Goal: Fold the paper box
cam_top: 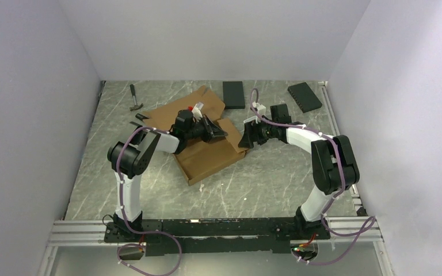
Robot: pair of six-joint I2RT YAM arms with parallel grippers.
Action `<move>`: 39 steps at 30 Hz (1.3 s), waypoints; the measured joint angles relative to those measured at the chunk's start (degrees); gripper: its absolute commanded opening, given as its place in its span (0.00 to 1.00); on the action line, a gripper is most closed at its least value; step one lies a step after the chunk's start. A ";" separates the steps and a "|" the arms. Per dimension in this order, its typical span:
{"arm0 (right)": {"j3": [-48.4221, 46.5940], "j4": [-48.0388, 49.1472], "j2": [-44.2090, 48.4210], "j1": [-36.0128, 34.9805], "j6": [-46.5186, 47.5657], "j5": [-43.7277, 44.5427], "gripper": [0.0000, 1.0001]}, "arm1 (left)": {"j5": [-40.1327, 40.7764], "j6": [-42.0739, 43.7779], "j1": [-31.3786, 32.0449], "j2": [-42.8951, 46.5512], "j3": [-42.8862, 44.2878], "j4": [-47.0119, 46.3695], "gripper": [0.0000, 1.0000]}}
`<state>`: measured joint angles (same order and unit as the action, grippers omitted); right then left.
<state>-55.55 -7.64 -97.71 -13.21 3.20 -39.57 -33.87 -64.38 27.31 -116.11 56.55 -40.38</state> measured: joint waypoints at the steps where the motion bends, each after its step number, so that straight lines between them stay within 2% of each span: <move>1: 0.00 0.02 -0.28 0.00 -0.15 -0.20 0.81 | -0.17 0.00 -0.04 0.00 -0.09 -0.22 0.00; 6: -0.20 0.20 -1.46 0.00 -1.14 -1.75 0.80 | -1.03 0.00 -0.35 -0.46 -0.33 -1.29 0.00; 11: -0.39 0.26 -1.84 0.02 -1.75 -2.89 0.74 | -1.46 -0.07 -0.50 -0.94 -0.63 -2.54 0.00; 17: -0.46 0.26 -1.90 -0.17 -1.88 -2.91 0.72 | -1.49 0.02 -0.50 -1.01 -0.68 -2.36 0.22; 24: -0.90 0.24 -2.58 -0.76 -1.84 -2.78 0.72 | -0.90 1.16 -0.57 -1.01 -0.61 1.27 0.43; 30: -1.07 0.22 -2.58 -0.98 -1.79 -2.73 0.71 | -0.20 2.23 -0.61 -0.98 0.04 1.44 0.51; 39: -1.07 0.22 -2.58 -0.98 -1.79 -2.73 0.71 | 1.40 2.23 -0.59 -0.74 0.02 0.72 0.55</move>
<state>-56.62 -7.42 -100.29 -14.20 1.41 -42.30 -32.47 -62.15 26.72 -116.86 56.58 -39.66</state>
